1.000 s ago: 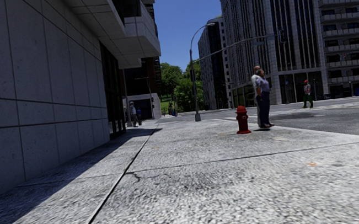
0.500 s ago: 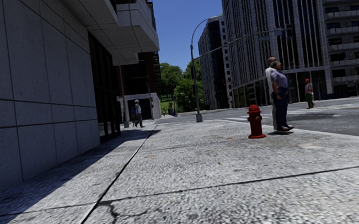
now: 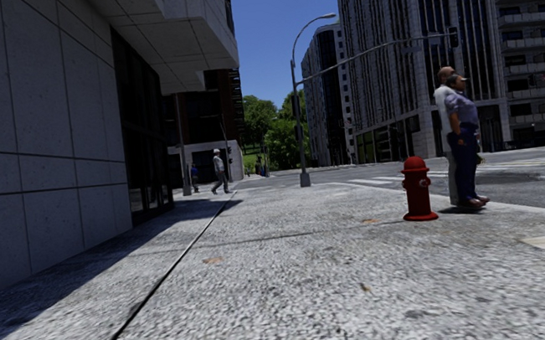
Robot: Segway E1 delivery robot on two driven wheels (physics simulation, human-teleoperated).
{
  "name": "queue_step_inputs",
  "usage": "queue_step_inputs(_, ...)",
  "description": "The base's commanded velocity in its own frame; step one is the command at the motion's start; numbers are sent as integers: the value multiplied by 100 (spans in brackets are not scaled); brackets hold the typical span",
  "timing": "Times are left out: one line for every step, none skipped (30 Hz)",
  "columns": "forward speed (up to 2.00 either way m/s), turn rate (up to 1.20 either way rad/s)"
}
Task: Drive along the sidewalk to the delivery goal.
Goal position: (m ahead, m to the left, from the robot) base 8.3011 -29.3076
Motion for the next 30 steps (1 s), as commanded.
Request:
queue_step_inputs(200, 0)
queue_step_inputs(200, 0)
queue_step_inputs(200, 0)
queue_step_inputs(200, 0)
queue_step_inputs(200, 0)
queue_step_inputs(200, 0)
queue_step_inputs(200, 0)
queue_step_inputs(200, 0)
queue_step_inputs(200, 0)
queue_step_inputs(200, 0)
queue_step_inputs(200, 0)
queue_step_inputs(200, 0)
queue_step_inputs(200, 0)
queue_step_inputs(200, 0)
queue_step_inputs(200, 0)
queue_step_inputs(200, 0)
queue_step_inputs(200, 0)
queue_step_inputs(200, 0)
queue_step_inputs(200, 0)
queue_step_inputs(200, 0)
queue_step_inputs(200, 0)
queue_step_inputs(200, 0)
queue_step_inputs(200, 0)
queue_step_inputs(200, 0)
queue_step_inputs(200, 0)
queue_step_inputs(200, 0)
queue_step_inputs(200, 0)
queue_step_inputs(200, 0)
queue_step_inputs(200, 0)
queue_step_inputs(200, 0)
